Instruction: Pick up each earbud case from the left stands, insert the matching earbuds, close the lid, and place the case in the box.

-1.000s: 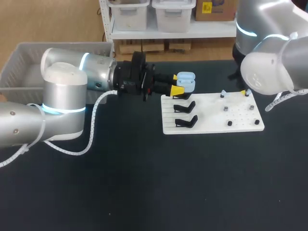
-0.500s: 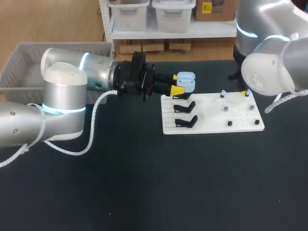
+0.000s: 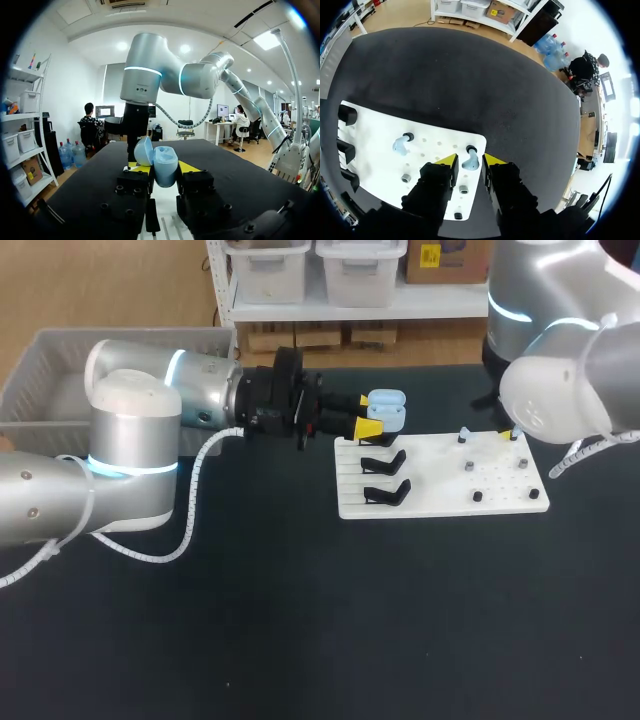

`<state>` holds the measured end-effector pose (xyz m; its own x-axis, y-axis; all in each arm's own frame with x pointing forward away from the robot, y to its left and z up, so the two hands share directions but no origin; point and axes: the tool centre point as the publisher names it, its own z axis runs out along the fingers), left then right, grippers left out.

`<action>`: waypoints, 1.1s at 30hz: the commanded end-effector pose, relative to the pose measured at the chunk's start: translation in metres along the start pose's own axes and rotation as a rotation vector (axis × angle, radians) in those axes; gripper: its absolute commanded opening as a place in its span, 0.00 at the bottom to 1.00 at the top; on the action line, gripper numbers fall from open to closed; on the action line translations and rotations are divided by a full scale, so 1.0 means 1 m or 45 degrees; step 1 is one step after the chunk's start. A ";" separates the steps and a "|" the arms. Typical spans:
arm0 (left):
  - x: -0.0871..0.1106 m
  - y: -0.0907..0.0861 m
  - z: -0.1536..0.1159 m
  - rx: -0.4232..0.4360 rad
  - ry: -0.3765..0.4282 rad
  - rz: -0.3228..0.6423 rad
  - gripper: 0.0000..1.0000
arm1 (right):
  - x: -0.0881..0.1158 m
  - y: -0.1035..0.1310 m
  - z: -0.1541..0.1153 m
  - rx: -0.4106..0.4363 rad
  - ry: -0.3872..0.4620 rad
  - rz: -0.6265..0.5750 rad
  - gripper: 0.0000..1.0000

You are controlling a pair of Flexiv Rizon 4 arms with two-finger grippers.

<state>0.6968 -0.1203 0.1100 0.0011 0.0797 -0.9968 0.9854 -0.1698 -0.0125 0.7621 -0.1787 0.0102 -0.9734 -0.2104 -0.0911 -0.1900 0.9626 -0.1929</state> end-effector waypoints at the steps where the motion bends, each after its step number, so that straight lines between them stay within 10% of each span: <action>1: 0.001 -0.002 0.000 -0.008 -0.003 0.004 0.00 | 0.001 0.000 0.000 0.005 -0.005 0.002 0.30; 12: 0.001 -0.002 0.000 -0.008 -0.003 0.004 0.00 | 0.001 -0.001 0.000 0.017 -0.004 -0.003 0.00; 33: 0.001 -0.002 0.000 -0.008 -0.003 0.004 0.00 | 0.035 -0.020 -0.091 -0.134 0.033 0.013 0.00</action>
<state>0.6968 -0.1202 0.1100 0.0011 0.0797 -0.9968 0.9854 -0.1697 -0.0125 0.7289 -0.1808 0.0822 -0.9789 -0.1944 -0.0625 -0.1857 0.9749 -0.1226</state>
